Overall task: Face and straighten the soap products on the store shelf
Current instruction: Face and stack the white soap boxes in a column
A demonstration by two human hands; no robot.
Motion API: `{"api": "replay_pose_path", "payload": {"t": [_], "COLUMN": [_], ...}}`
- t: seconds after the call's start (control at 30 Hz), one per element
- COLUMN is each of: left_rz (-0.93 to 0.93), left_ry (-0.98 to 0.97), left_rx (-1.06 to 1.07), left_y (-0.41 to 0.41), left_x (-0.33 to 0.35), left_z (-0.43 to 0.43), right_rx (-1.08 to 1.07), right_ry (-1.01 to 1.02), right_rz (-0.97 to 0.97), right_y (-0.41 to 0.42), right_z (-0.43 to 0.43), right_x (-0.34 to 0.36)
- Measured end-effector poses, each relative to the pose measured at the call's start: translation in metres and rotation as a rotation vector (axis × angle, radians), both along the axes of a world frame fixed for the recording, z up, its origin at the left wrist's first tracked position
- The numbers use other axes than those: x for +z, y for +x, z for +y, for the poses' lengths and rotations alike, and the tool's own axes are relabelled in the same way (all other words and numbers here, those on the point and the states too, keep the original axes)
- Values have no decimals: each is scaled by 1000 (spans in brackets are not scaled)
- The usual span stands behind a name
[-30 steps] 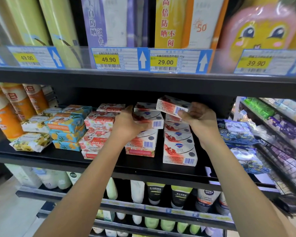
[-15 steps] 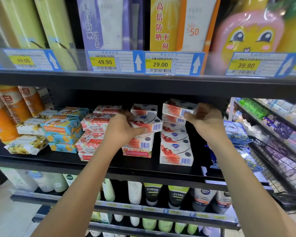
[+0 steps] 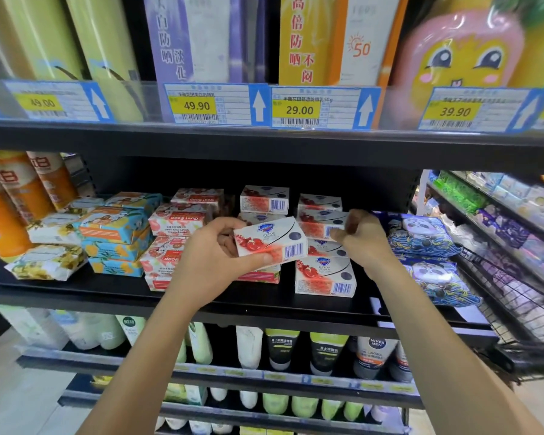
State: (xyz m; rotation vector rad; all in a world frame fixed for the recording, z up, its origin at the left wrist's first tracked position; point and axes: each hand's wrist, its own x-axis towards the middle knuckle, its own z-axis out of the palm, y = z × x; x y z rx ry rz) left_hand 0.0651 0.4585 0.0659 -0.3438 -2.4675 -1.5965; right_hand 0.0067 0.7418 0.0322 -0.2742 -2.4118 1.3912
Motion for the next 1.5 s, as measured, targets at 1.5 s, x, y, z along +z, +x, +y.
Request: {"api": "replay_pose_path", "payload": {"t": [1.5], "left_rz": [79], "left_ry": [-66], "left_rx": [-165], "left_y": [18], "left_x": [-21], "left_z": [13], "right_rx": [343], "right_ry": [66], "right_rz": [153], "right_y": [111], "right_z": [-31], "right_x": [15]}}
